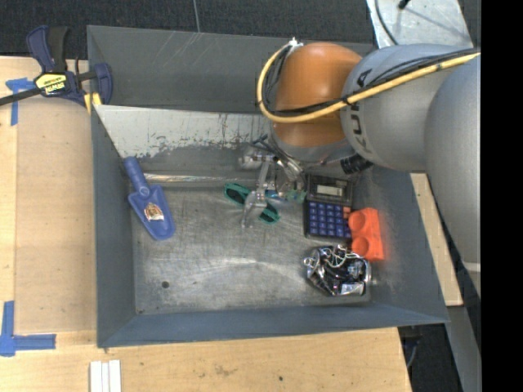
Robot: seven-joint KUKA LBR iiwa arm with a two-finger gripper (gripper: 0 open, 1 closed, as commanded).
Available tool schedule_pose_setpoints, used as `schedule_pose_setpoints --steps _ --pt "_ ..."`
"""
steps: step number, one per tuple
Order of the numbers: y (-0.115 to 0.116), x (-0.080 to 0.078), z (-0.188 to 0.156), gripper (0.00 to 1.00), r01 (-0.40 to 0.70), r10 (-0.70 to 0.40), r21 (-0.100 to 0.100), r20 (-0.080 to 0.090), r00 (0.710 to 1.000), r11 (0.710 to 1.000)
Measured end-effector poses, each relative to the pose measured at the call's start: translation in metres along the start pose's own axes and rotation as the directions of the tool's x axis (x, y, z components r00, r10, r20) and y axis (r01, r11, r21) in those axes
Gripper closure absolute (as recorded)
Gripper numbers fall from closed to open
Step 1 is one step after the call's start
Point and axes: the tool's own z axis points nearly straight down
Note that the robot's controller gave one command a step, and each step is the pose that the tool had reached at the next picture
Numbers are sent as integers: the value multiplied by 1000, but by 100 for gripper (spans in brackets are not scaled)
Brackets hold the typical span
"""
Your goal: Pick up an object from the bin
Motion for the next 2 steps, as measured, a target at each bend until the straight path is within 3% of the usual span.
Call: schedule_pose_setpoints --steps 1,2 --pt "-18 -7 55 0 145 -145 1 -5 989 989" --pt "-14 -11 57 0 49 -49 -7 -6 999 999"
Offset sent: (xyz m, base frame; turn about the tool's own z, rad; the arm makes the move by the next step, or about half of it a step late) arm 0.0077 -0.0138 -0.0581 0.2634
